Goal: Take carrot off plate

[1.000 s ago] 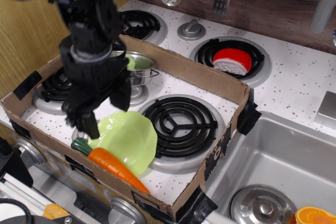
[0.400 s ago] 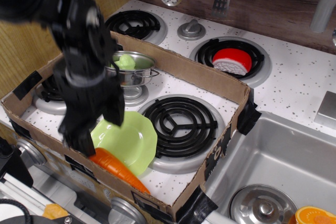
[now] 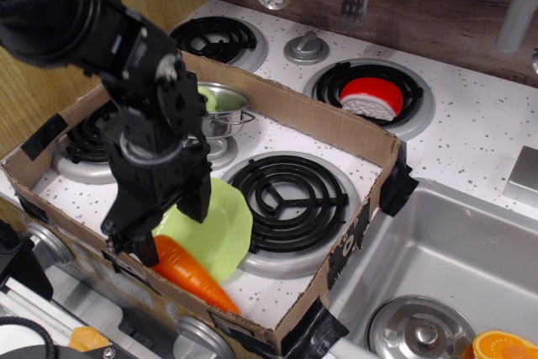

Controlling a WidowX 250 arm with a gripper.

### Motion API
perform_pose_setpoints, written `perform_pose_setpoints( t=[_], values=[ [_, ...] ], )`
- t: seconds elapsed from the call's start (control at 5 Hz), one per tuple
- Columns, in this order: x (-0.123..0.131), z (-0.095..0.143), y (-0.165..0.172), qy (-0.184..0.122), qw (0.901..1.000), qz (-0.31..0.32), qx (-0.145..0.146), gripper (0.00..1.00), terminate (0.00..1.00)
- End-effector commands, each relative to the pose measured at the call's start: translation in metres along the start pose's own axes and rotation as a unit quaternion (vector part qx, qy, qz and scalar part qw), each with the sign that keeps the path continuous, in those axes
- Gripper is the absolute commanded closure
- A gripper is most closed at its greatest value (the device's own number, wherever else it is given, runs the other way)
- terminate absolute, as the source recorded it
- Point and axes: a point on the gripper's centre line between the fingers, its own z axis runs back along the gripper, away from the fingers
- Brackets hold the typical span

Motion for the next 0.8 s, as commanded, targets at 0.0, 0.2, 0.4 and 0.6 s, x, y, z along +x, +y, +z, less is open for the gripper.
perform_pose_setpoints(
  t=[0.0,0.2,0.4,0.6],
  values=[
    [-0.007,-0.006,-0.012,-0.003,0.9991,0.016,-0.039,0.0,0.0],
    [-0.003,-0.002,-0.013,-0.013,0.998,0.023,-0.058,0.0,0.0],
    [0.005,0.007,-0.016,-0.011,0.9991,0.004,-0.04,1.0,0.0],
    [0.01,0.015,-0.022,0.012,0.9992,-0.03,-0.023,1.0,0.0]
  ],
)
